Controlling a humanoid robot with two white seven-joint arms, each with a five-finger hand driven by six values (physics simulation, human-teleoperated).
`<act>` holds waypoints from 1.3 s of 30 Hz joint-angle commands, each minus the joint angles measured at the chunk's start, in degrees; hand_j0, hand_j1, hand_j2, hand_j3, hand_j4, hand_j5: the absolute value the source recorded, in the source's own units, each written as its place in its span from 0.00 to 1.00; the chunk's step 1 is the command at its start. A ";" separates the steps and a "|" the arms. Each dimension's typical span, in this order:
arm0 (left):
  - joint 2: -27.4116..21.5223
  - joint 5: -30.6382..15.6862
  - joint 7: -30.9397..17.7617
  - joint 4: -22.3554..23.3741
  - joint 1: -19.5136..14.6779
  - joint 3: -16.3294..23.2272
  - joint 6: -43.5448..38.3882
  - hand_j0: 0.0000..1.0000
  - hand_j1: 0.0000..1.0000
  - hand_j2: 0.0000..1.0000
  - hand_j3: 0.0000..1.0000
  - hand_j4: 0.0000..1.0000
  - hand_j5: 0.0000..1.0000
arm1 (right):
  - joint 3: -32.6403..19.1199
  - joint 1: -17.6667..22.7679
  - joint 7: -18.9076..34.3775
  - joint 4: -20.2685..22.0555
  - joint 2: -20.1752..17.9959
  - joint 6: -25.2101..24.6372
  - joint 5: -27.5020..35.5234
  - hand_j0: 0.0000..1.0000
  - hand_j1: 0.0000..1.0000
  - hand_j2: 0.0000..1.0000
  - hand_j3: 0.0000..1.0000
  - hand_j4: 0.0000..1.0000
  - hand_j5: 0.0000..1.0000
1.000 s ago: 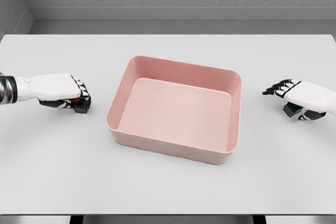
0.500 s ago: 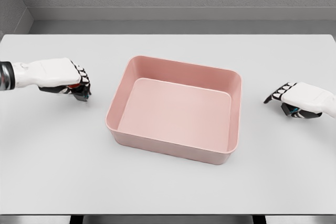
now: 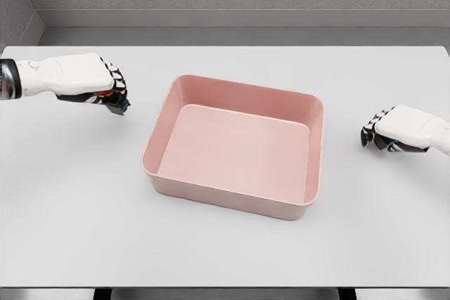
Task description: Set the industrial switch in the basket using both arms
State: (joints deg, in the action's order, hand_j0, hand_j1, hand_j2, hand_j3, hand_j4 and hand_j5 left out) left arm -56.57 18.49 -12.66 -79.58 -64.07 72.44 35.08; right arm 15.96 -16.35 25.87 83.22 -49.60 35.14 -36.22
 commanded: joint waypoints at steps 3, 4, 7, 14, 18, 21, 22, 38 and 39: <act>0.76 -1.53 0.09 -0.40 -0.79 -0.11 -0.08 0.41 0.41 0.41 0.41 0.41 0.41 | -3.22 0.09 -0.20 4.14 -1.20 -0.14 1.24 0.40 0.40 0.40 0.40 0.40 0.40; 0.76 -1.62 0.09 -0.49 -1.14 -0.11 -0.08 0.41 0.41 0.41 0.41 0.41 0.41 | -3.57 0.00 -0.20 5.20 -1.64 -0.14 2.47 0.40 0.40 0.40 0.40 0.40 0.40; 1.90 -2.49 0.09 -0.93 -2.11 -0.11 -0.08 0.41 0.41 0.41 0.41 0.41 0.41 | -3.83 -0.79 -0.29 8.45 -1.81 -0.14 4.75 0.40 0.40 0.40 0.40 0.40 0.40; 3.13 -4.08 0.09 -2.07 -4.30 -0.19 -0.08 0.41 0.41 0.41 0.41 0.41 0.41 | -3.92 -6.41 -0.82 13.02 -4.27 -0.14 10.03 0.40 0.40 0.40 0.40 0.40 0.40; 4.45 -4.52 0.09 -2.77 -5.01 -0.19 -0.08 0.41 0.41 0.41 0.41 0.41 0.41 | -3.04 -7.47 -0.90 15.30 -1.20 -0.14 11.26 0.40 0.40 0.40 0.40 0.40 0.40; 5.15 -4.60 0.09 -3.39 -5.36 -0.28 -0.08 0.41 0.41 0.41 0.41 0.41 0.41 | 0.99 -11.42 -0.90 15.39 2.58 -0.14 11.52 0.40 0.40 0.40 0.40 0.40 0.40; 5.15 -4.60 0.09 -4.00 -5.45 -0.28 -0.08 0.41 0.41 0.41 0.41 0.41 0.41 | 3.72 -13.45 -0.90 15.48 3.99 -0.14 11.61 0.40 0.40 0.40 0.40 0.40 0.40; 9.28 -5.66 0.09 -6.90 -5.80 -0.28 -0.08 0.41 0.41 0.41 0.41 0.41 0.41 | 17.17 -17.23 -2.13 15.57 8.82 -0.14 12.58 0.45 0.45 0.45 0.45 0.45 0.45; 9.46 -5.66 0.09 -6.90 -5.80 -0.28 -0.08 0.41 0.41 0.41 0.41 0.41 0.41 | 17.35 -17.23 -2.13 15.48 8.82 -0.14 12.58 0.53 0.53 0.53 0.53 0.53 0.53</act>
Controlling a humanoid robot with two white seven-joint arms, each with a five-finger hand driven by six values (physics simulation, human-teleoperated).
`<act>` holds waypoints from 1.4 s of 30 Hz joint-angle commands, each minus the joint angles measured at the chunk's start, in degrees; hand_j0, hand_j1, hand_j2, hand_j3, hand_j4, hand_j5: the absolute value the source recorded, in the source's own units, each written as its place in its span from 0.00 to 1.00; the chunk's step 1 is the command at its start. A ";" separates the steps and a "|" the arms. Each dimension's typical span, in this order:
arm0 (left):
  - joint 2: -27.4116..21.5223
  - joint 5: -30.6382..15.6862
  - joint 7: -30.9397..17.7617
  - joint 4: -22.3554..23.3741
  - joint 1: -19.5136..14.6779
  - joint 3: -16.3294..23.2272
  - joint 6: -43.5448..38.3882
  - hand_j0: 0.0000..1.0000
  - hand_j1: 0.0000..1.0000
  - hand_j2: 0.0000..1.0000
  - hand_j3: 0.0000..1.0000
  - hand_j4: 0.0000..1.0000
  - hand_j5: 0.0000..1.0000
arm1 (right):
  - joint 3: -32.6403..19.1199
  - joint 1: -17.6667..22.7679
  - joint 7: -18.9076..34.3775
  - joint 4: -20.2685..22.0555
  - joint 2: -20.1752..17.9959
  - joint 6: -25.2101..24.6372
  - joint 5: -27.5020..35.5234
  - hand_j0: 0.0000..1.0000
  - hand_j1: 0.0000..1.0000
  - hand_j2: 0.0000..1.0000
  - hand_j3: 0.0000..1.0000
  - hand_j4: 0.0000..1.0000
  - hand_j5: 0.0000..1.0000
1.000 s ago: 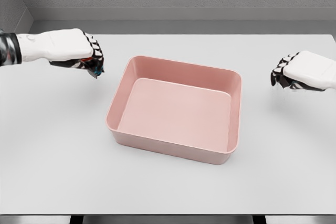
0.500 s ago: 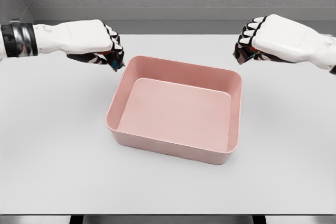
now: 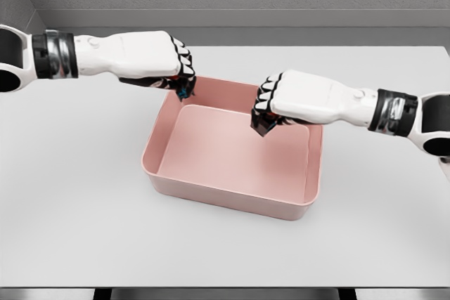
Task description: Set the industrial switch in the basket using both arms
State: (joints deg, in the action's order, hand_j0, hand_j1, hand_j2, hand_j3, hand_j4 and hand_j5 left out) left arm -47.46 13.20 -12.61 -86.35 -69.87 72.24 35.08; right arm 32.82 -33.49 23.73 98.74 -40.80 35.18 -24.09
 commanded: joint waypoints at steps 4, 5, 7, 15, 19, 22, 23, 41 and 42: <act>0.70 -0.37 0.05 -0.13 0.00 -0.17 -0.08 0.41 0.41 0.41 0.41 0.41 0.41 | 0.49 -0.09 0.26 -0.39 0.11 -0.18 0.36 0.70 0.70 0.70 0.70 0.70 0.70; 0.70 -0.37 0.05 -0.22 0.00 -0.17 -0.08 0.42 0.42 0.42 0.42 0.42 0.42 | 0.49 -0.18 0.26 -0.39 0.11 -0.18 0.36 0.71 0.71 0.71 0.71 0.71 0.71; 1.14 -0.37 0.05 -0.22 0.00 -0.17 -0.08 0.43 0.43 0.43 0.43 0.43 0.43 | 0.49 -0.09 0.26 -0.39 0.11 -0.18 0.28 0.71 0.71 0.71 0.71 0.71 0.71; 0.08 -1.25 2.86 -0.39 0.18 -0.87 -0.08 1.00 1.00 1.00 1.00 1.00 1.00 | 0.49 -0.18 0.44 -1.26 0.11 -0.18 -0.43 0.88 0.88 0.88 0.88 0.88 0.88; 0.96 -1.25 5.84 -0.39 0.00 -1.05 -0.08 1.00 1.00 1.00 1.00 1.00 1.00 | 0.49 0.00 0.35 -1.79 0.81 -0.18 -0.43 0.90 0.90 0.90 0.90 0.90 0.90; 1.05 -3.27 8.66 -0.83 -0.35 -2.27 -0.08 1.00 1.00 1.00 1.00 1.00 1.00 | 0.14 0.26 -0.18 -1.09 -3.23 -0.18 -0.34 0.98 0.98 0.98 0.98 0.98 0.98; 1.05 -3.71 8.75 -0.92 -0.44 -2.63 -0.08 1.00 1.00 1.00 1.00 1.00 1.00 | -0.47 0.79 -0.79 -1.00 -6.74 -0.18 0.01 1.00 1.00 1.00 1.00 1.00 1.00; -14.33 -6.17 12.79 0.40 5.36 4.93 -0.08 1.00 1.00 1.00 1.00 1.00 1.00 | -9.35 7.38 -0.18 -2.50 -13.25 -0.18 0.10 1.00 1.00 1.00 1.00 1.00 1.00; -14.95 -6.17 12.79 0.49 5.36 4.93 -0.08 1.00 1.00 1.00 1.00 1.00 1.00 | -9.35 7.38 -0.18 -2.50 -13.16 -0.18 0.10 1.00 1.00 1.00 1.00 1.00 1.00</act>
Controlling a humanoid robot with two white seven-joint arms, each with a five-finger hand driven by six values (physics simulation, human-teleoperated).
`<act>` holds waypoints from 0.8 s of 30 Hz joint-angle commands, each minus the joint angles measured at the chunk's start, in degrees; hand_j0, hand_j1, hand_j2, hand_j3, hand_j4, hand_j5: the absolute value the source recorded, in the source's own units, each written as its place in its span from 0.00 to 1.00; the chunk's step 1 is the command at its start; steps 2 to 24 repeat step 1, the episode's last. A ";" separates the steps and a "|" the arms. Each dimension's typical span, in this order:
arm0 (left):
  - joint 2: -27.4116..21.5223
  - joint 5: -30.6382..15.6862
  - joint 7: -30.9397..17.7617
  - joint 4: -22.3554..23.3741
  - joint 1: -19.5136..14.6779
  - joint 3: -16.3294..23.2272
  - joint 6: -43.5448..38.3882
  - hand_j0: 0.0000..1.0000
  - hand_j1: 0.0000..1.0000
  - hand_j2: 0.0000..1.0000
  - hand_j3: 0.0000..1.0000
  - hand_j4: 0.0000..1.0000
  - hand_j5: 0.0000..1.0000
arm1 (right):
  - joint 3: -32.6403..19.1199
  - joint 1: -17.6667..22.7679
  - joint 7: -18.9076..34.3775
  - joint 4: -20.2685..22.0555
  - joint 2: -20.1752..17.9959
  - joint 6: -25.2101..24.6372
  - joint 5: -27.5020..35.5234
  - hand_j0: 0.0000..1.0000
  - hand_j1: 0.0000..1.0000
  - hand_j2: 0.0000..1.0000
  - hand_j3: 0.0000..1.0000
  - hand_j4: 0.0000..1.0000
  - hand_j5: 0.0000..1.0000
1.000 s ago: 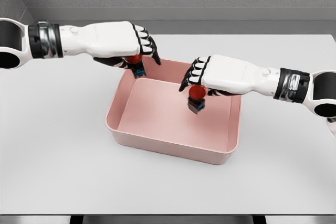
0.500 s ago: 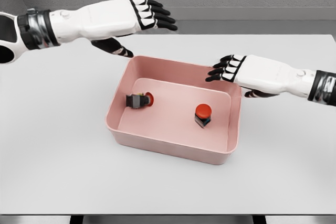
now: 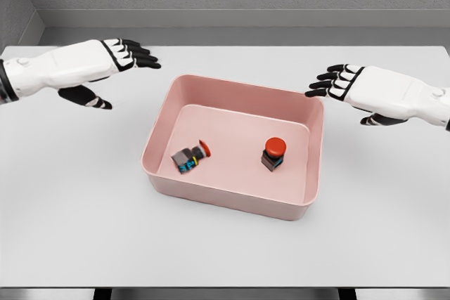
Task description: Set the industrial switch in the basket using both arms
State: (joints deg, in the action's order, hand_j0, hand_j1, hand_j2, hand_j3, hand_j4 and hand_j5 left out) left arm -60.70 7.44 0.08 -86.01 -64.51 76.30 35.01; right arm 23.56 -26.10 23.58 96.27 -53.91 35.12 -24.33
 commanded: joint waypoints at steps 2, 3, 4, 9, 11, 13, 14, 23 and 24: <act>-1.70 -0.41 0.09 0.23 0.00 1.13 -0.01 1.00 1.00 1.00 1.00 1.00 1.00 | -0.09 0.00 -0.03 -0.03 0.03 -0.12 0.34 1.00 1.00 1.00 1.00 1.00 1.00; -1.70 -0.41 0.09 0.23 0.00 1.13 -0.01 1.00 1.00 1.00 1.00 1.00 1.00 | -0.09 0.00 -0.03 -0.03 0.03 -0.12 0.34 1.00 1.00 1.00 1.00 1.00 1.00; -1.70 -0.41 0.09 0.23 0.00 1.13 -0.01 1.00 1.00 1.00 1.00 1.00 1.00 | -0.09 0.00 -0.03 -0.03 0.03 -0.12 0.34 1.00 1.00 1.00 1.00 1.00 1.00; -1.70 -0.41 0.09 0.23 0.00 1.13 -0.01 1.00 1.00 1.00 1.00 1.00 1.00 | -0.09 0.00 -0.03 -0.03 0.03 -0.12 0.34 1.00 1.00 1.00 1.00 1.00 1.00; -1.70 -0.41 0.09 0.23 0.00 1.13 -0.01 1.00 1.00 1.00 1.00 1.00 1.00 | -0.09 0.00 -0.03 -0.03 0.03 -0.12 0.34 1.00 1.00 1.00 1.00 1.00 1.00; -1.70 -0.41 0.09 0.23 0.00 1.13 -0.01 1.00 1.00 1.00 1.00 1.00 1.00 | -0.09 0.00 -0.03 -0.03 0.03 -0.12 0.34 1.00 1.00 1.00 1.00 1.00 1.00; -1.70 -0.41 0.09 0.23 0.00 1.13 -0.01 1.00 1.00 1.00 1.00 1.00 1.00 | -0.09 0.00 -0.03 -0.03 0.03 -0.12 0.34 1.00 1.00 1.00 1.00 1.00 1.00; -1.70 -0.41 0.09 0.23 0.00 1.13 -0.01 1.00 1.00 1.00 1.00 1.00 1.00 | -0.09 0.00 -0.03 -0.03 0.03 -0.12 0.34 1.00 1.00 1.00 1.00 1.00 1.00; -1.70 -0.41 0.09 0.23 0.00 1.13 -0.01 1.00 1.00 1.00 1.00 1.00 1.00 | -0.09 0.00 -0.03 -0.03 0.03 -0.12 0.34 1.00 1.00 1.00 1.00 1.00 1.00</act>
